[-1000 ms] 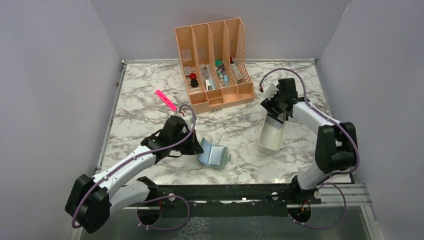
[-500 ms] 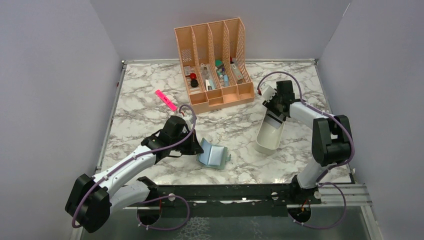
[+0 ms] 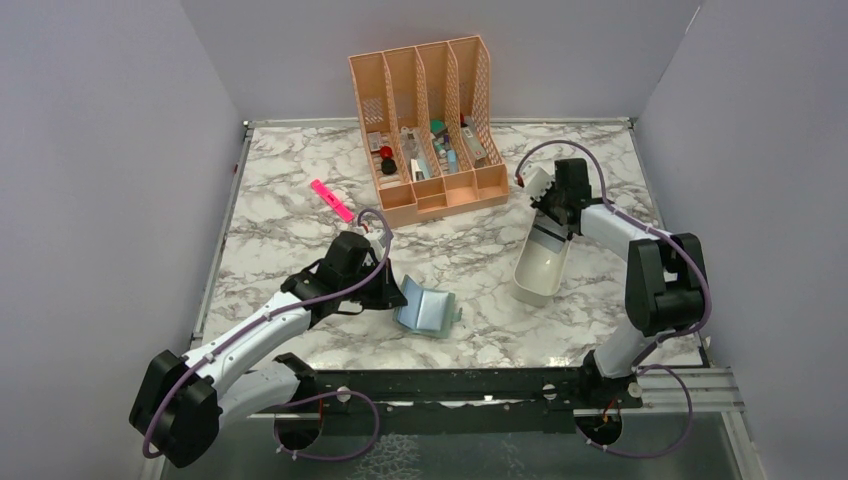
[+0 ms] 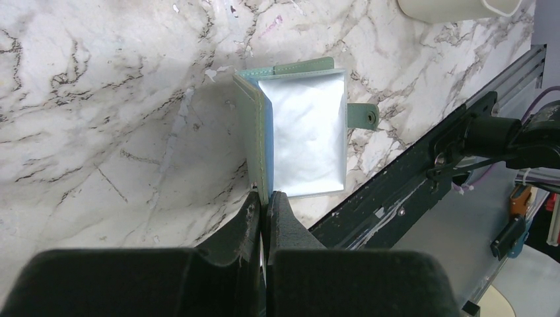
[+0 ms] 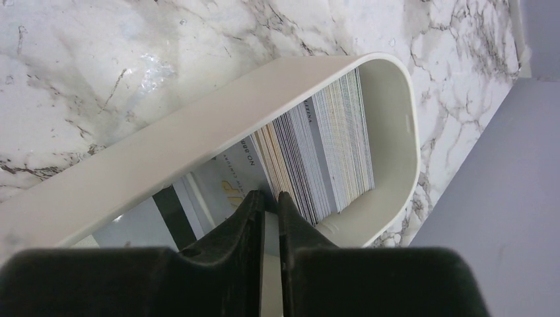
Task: Put the credit cards into the card holder
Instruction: Pick up the credit card from the storage box.
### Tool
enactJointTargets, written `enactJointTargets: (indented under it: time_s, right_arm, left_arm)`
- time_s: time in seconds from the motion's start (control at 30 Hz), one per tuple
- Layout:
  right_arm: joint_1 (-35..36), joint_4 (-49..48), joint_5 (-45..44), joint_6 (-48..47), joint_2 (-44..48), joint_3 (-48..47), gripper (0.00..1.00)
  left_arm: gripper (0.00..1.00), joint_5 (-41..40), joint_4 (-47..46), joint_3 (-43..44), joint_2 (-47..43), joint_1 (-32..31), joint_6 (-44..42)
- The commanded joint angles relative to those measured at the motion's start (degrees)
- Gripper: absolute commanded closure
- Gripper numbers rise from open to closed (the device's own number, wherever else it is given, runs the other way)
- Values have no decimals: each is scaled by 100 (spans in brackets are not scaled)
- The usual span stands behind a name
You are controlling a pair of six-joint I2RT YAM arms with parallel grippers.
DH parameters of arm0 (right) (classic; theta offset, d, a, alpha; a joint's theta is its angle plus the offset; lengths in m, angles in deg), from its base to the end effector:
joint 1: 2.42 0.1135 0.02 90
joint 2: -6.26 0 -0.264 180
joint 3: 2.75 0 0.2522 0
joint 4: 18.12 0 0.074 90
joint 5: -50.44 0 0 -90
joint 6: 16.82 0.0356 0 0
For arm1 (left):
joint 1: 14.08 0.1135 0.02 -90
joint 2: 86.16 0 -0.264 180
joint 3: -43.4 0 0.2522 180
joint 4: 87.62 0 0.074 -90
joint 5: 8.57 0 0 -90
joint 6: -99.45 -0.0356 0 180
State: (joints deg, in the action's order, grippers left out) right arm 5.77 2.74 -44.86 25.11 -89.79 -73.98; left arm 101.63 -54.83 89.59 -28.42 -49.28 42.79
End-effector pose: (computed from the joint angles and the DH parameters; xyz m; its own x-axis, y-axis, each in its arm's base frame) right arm 0.3501 0.0471 0.1919 -0.4152 -0.8082 -0.4177 -0.5789 0.5889 -0.5639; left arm 0.1588 -0.1271 0.2112 -0.8854 -0.0067 -0.4649 0.3066 0.7432 -0.5947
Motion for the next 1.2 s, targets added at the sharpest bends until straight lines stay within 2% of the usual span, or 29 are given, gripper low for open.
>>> enactJointTargets:
  time_s: [0.0,0.3,0.67,0.8,1.0,1.1,1.17]
  right_arm:
    - [-19,-89,-46,-10,146,-87,88]
    - [-19,795,227,239,384,-439,99]
    - [-12,1805,829,791,939,-844,99]
    - [34,1891,886,1601,1262,-958,99]
    - [212,1912,438,3422,1734,-1054,99]
    - [240,2238,213,4360,1752,-1303,99]
    - [260,2549,407,5000,1706,-1485,99]
  left_arm:
    - [96,139,-62,159,-121,25,-25]
    - [96,71,-61,159,-73,26,-21]
    - [96,-95,-114,135,-69,26,163]
    - [96,-103,-444,6,-34,31,438]
    - [96,231,-1542,-357,127,31,1192]
    - [97,289,-2057,-534,235,30,1553]
    - [97,234,-2335,-638,296,31,1730]
